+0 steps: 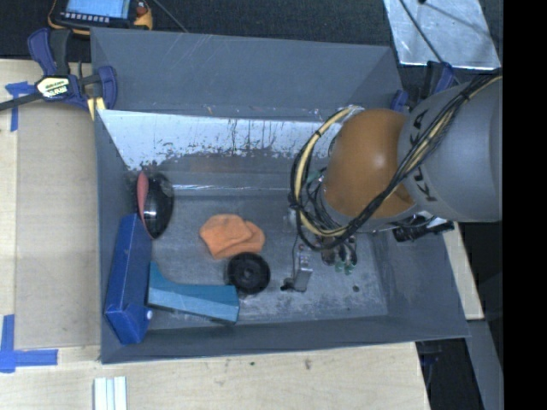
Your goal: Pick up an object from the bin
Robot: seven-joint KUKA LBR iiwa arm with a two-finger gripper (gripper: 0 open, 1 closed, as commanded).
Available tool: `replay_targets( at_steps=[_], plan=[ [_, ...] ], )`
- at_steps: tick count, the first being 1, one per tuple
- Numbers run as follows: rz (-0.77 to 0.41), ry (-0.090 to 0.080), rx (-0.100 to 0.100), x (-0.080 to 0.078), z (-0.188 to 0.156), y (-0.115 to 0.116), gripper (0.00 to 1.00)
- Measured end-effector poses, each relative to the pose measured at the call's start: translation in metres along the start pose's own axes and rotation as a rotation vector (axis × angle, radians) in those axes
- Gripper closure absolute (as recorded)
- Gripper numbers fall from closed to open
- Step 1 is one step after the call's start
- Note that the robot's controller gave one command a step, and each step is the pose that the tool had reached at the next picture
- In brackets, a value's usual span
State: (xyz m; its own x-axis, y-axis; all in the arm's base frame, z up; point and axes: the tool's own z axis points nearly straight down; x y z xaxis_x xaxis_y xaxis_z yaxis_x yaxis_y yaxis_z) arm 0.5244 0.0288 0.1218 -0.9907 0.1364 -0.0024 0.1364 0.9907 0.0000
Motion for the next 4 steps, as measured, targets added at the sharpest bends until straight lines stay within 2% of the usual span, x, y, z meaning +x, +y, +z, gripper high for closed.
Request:
replay_targets(
  at_steps=[1, 2, 3, 4],
  plan=[
    [0.038, -0.007, 0.0, -0.01, 0.031, 0.039, 0.0],
    [0.031, -0.013, -0.008, 0.007, 0.046, 0.041, 1.0],
    [0.03, -0.013, -0.008, 0.007, 0.046, 0.041, 1.0],
    [0.04, 0.009, -0.002, -0.025, 0.047, 0.049, 1.0]
  ],
)
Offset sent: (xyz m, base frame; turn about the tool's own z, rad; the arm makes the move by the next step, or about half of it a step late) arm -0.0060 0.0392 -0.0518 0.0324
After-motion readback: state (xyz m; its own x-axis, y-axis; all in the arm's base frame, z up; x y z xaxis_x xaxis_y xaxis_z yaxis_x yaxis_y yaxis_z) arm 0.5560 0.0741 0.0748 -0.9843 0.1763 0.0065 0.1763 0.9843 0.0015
